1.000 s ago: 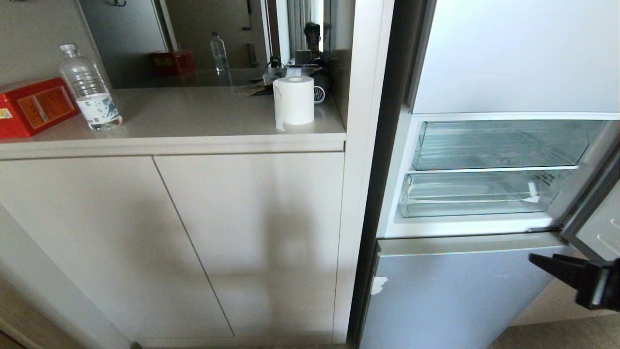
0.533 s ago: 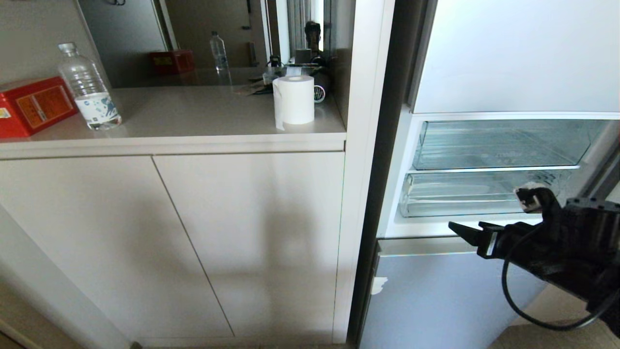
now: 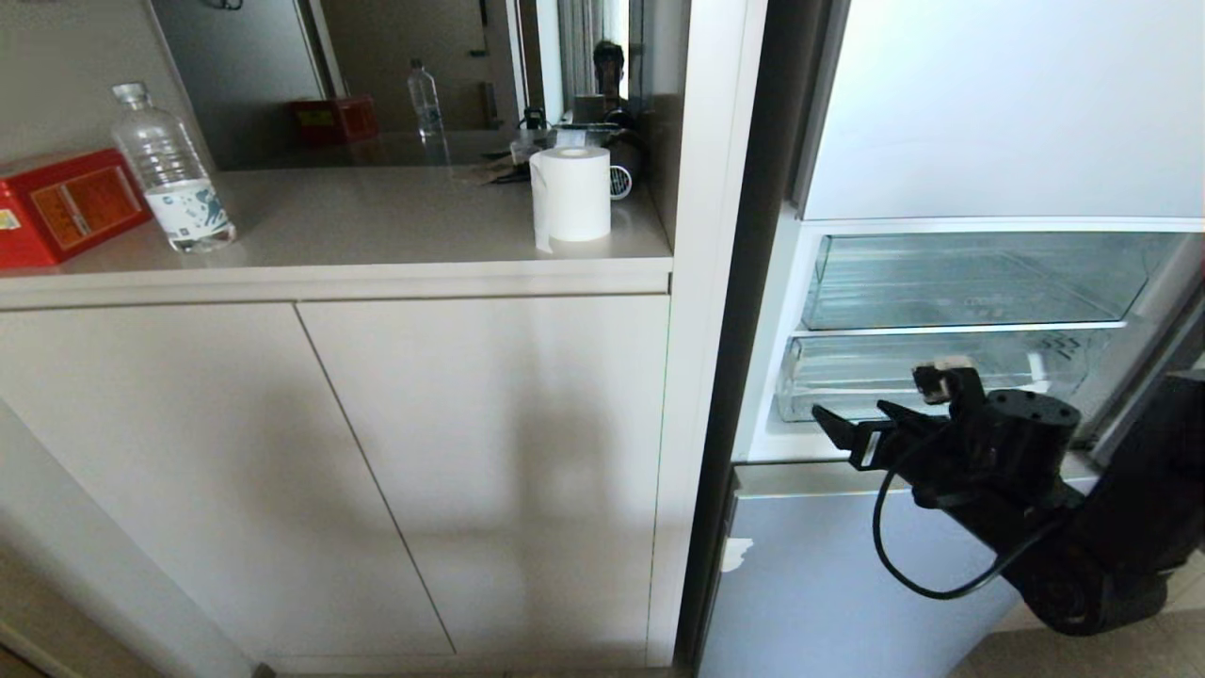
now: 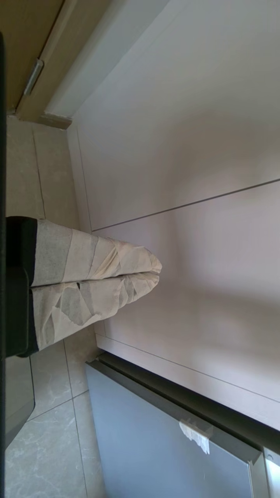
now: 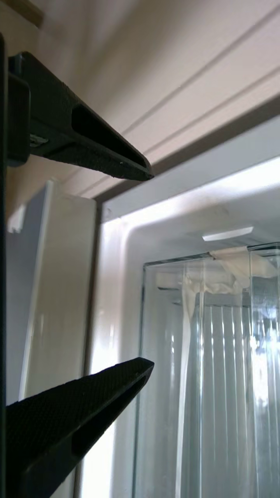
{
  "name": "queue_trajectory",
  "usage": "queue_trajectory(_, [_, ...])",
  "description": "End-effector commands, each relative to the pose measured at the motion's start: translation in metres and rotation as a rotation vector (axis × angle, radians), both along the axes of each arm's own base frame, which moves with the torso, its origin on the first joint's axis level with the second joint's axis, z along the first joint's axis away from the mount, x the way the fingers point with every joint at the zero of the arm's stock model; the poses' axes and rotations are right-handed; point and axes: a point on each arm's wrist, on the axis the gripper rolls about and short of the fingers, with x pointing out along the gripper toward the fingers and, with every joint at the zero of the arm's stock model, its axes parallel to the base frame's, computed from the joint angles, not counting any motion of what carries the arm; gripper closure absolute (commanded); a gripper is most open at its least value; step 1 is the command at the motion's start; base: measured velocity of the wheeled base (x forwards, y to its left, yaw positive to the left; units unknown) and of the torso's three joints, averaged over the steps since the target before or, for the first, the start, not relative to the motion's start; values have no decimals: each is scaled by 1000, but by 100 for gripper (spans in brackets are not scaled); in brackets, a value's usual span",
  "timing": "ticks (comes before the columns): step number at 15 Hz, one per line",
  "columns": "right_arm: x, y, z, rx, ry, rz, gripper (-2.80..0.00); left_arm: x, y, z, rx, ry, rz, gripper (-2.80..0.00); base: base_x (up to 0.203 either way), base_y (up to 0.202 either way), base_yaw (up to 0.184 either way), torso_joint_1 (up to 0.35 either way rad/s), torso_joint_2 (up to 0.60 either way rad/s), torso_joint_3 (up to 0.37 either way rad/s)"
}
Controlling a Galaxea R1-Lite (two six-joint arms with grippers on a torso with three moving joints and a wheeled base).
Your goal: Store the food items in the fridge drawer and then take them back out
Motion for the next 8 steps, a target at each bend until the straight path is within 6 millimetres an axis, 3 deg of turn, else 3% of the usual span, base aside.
queue_trajectory(1, [19, 8, -20, -4, 15, -5, -280, 0, 0, 0, 0, 2, 0, 0, 0, 0, 0, 0, 0, 0])
queue_trajectory(8, [47, 11, -20, 4, -54, -62, -280, 0, 0, 0, 0, 2, 0, 0, 0, 0, 0, 0, 0, 0])
